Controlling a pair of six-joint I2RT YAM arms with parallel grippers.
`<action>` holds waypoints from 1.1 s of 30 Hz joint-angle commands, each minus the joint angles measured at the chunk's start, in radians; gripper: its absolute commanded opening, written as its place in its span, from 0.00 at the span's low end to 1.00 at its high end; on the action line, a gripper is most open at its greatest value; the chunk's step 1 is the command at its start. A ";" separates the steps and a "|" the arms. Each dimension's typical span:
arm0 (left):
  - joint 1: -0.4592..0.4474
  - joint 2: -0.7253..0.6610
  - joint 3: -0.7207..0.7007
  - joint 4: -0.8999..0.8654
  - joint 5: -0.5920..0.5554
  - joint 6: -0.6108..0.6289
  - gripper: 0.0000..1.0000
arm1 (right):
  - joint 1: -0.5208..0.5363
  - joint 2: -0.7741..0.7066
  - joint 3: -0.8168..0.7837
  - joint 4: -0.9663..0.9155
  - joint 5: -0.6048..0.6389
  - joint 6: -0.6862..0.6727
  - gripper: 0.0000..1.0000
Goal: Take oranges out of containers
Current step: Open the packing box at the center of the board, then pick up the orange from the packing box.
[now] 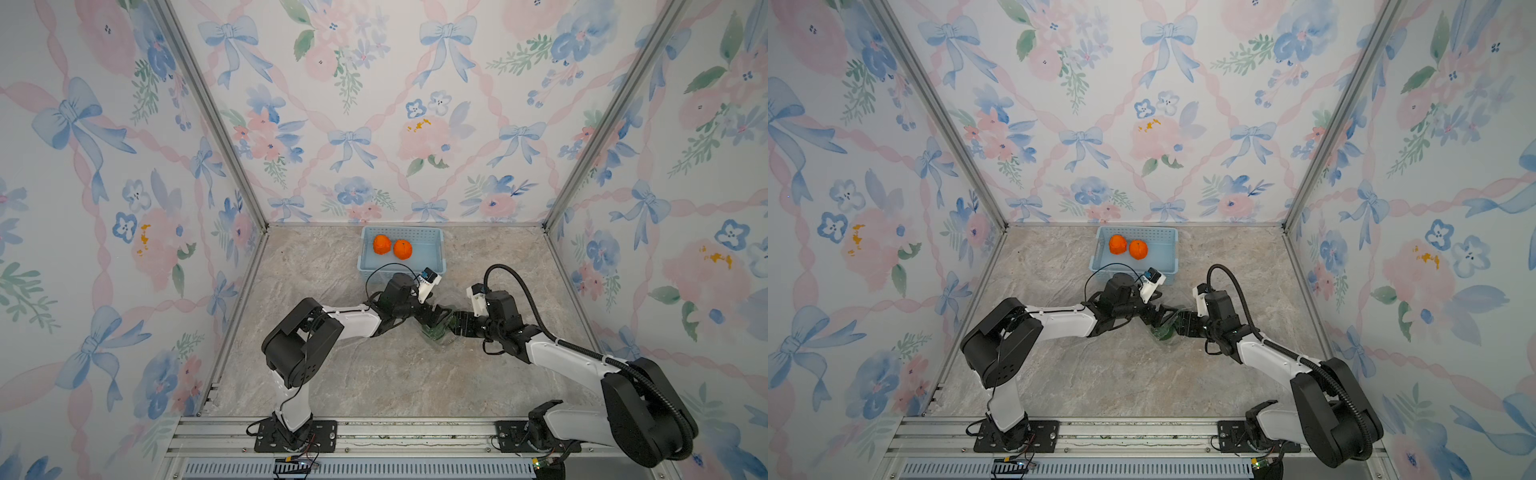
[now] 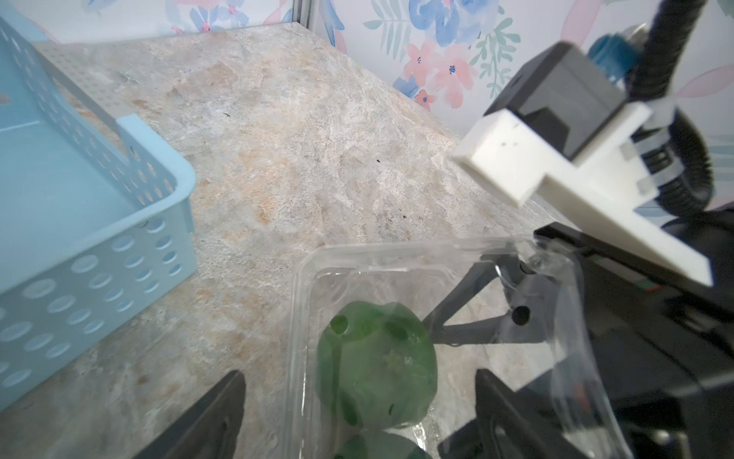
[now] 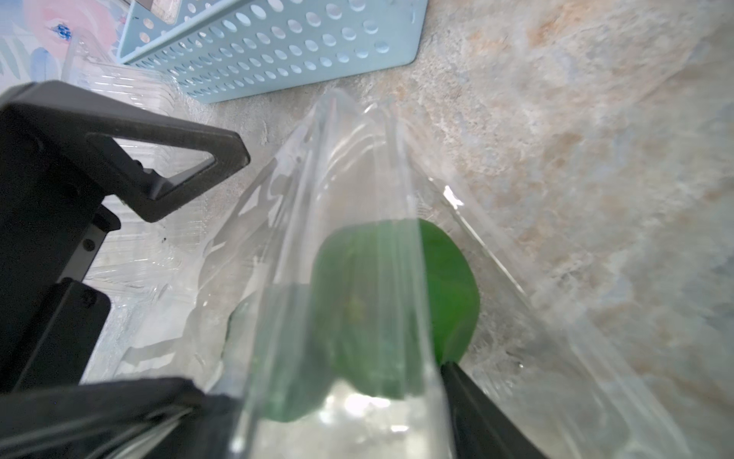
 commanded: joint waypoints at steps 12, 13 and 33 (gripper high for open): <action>0.048 -0.298 -0.066 -0.072 -0.201 0.107 0.96 | 0.013 0.016 0.214 -0.302 0.169 -0.205 0.83; 0.053 -0.324 -0.072 -0.077 -0.236 0.114 0.96 | 0.017 0.026 0.229 -0.314 0.175 -0.217 0.83; 0.197 -0.680 -0.551 0.033 -0.558 0.025 0.98 | 0.142 0.249 0.357 -0.391 0.249 -0.288 0.78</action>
